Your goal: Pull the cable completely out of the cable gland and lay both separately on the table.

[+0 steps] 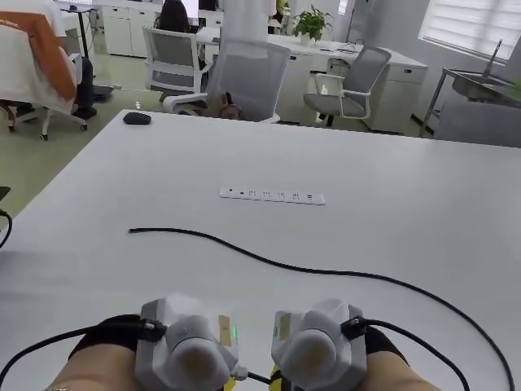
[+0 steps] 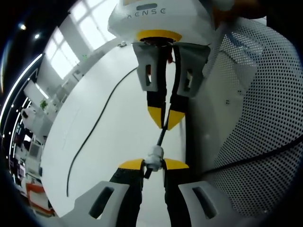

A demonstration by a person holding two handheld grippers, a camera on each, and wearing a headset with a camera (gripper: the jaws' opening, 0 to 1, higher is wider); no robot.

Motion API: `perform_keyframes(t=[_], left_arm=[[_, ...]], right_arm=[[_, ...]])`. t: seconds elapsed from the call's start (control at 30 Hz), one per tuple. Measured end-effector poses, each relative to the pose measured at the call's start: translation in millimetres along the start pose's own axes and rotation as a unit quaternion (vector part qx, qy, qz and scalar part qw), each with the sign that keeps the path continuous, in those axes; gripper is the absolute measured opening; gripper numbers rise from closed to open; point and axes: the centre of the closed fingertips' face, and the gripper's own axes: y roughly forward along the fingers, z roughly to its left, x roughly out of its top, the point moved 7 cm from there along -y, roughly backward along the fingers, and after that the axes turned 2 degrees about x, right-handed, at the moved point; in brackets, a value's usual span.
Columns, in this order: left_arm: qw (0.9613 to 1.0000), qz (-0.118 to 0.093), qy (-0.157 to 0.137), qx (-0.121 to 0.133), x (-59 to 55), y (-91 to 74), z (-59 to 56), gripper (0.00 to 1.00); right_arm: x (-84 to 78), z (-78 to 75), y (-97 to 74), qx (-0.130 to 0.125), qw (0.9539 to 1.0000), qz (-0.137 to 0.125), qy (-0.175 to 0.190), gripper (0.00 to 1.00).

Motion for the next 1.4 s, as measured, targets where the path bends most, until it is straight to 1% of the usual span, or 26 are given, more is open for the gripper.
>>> perform_keyframes(t=[0.1, 0.17, 0.2, 0.27, 0.33, 0.37, 0.47, 0.5, 0.57, 0.6, 0.7, 0.8, 0.9, 0.97, 1.0, 1.03, 1.07, 1.1, 1.13, 1.2, 1.23, 1.27, 1.3, 1.33, 1.37, 1.4], left_arm=[[1.0, 0.0, -0.003, 0.0, 0.0, -0.1, -0.3, 0.17], [1.0, -0.001, -0.002, 0.001, 0.0, 0.1, -0.1, 0.17], [1.0, -0.001, -0.003, 0.002, 0.1, 0.0, 0.0, 0.17], [1.0, -0.001, -0.004, 0.003, -0.1, -0.7, 0.2, 0.17], [1.0, -0.001, -0.005, 0.004, -0.2, -1.3, 0.4, 0.17], [1.0, -0.001, -0.006, 0.005, 0.1, -1.8, 0.5, 0.17], [0.9999, -0.002, -0.009, 0.006, 0.5, -2.8, 0.1, 0.17], [0.9999, 0.0, -0.009, 0.006, 0.0, -3.2, -0.3, 0.17], [0.9999, -0.001, -0.01, 0.004, 0.2, -3.4, -1.1, 0.17], [0.9999, -0.001, -0.01, 0.004, 0.4, -3.4, -1.6, 0.17], [0.9999, 0.0, -0.01, 0.001, 0.5, -3.0, -2.7, 0.17], [1.0, 0.001, -0.008, -0.001, 0.6, -2.4, -3.2, 0.17], [1.0, 0.003, -0.006, -0.003, -0.7, 0.1, -2.8, 0.17], [1.0, 0.005, -0.004, -0.005, -1.8, 1.4, -2.9, 0.17], [1.0, 0.005, -0.003, -0.004, -2.1, 1.5, -2.5, 0.17], [1.0, 0.005, -0.003, -0.004, -2.1, 1.3, -1.9, 0.17], [1.0, 0.004, -0.004, -0.002, -1.8, 0.3, -0.3, 0.17], [1.0, 0.004, -0.005, -0.001, -1.7, -0.5, 0.9, 0.17], [1.0, 0.003, -0.006, 0.001, -1.9, -1.0, 1.9, 0.17], [0.9999, 0.003, -0.013, 0.001, -2.7, -2.0, 1.7, 0.17], [0.9999, 0.005, -0.011, 0.0, -3.3, -2.2, 1.0, 0.17], [1.0, 0.007, -0.007, 0.0, -3.3, -2.3, 0.6, 0.17], [1.0, 0.007, -0.005, -0.001, -2.8, -2.4, 0.1, 0.17], [1.0, 0.006, -0.005, -0.001, -2.5, -2.3, 0.1, 0.17], [1.0, 0.006, -0.005, -0.002, -1.9, -2.7, -0.2, 0.17], [1.0, 0.005, -0.003, -0.002, -1.6, -2.7, -0.4, 0.17]], right_arm=[[-6.3, -1.5, 1.5, -0.002, 0.9998, 0.021, 0.003, 0.03], [-10.8, -1.3, 2.8, -0.003, 0.9993, 0.038, 0.002, 0.03], [-14.5, -1.8, 4.2, -0.006, 0.9987, 0.051, -0.001, 0.03], [-19.8, -2.5, 5.3, -0.006, 0.9976, 0.068, 0.006, 0.03], [-22.4, -2.7, 5.5, -0.004, 0.9972, 0.073, 0.012, 0.03], [-24.6, -2.5, 5.7, -0.001, 0.9967, 0.078, 0.022, 0.03], [-28.7, -2.6, 6.6, -0.003, 0.9955, 0.092, 0.023, 0.03], [-31.8, -4.3, 6.9, -0.008, 0.9944, 0.102, 0.028, 0.03], [-34.7, -8.1, 7.0, -0.015, 0.9938, 0.106, 0.031, 0.03], [-36.7, -9.7, 5.9, -0.02, 0.9929, 0.109, 0.043, 0.03], [-39.7, -12.8, 3.3, -0.03, 0.9917, 0.11, 0.058, 0.03], [-39.1, -13.5, -0.4, -0.037, 0.9909, 0.107, 0.074, 0.03], [-38.5, -14.4, -2.1, -0.041, 0.9909, 0.1, 0.08, 0.03], [-35.2, -16.3, -4.9, -0.048, 0.9913, 0.087, 0.087, 0.03], [-31.9, -19.1, -5.5, -0.053, 0.9912, 0.07, 0.099, 0.03], [-28.3, -21.6, -5.7, -0.051, 0.9912, 0.053, 0.11, 0.03], [-24.1, -25.3, -7.2, -0.043, 0.9907, 0.039, 0.123, 0.03], [-20.9, -29.5, -9.3, -0.045, 0.9905, 0.034, 0.125, 0.03], [-18.7, -34.0, -11.1, -0.047, 0.9913, 0.033, 0.119, 0.03], [-14.5, -47.8, -11.0, -0.054, 0.9917, 0.031, 0.112, 0.03], [-13.0, -57.7, -10.5, -0.058, 0.9911, 0.029, 0.116, 0.03], [-11.7, -65.4, -9.3, -0.063, 0.9901, 0.019, 0.124, 0.03], [-11.5, -77.0, -5.8, -0.069, 0.9865, 0.001, 0.149, 0.03], [-12.2, -80.6, -4.5, -0.069, 0.985, -0.003, 0.158, 0.03], [-15.2, -92.0, -0.4, -0.072, 0.979, -0.016, 0.19, 0.03], [-19.0, -101.6, 3.7, -0.074, 0.9711, -0.03, 0.225, 0.03]])
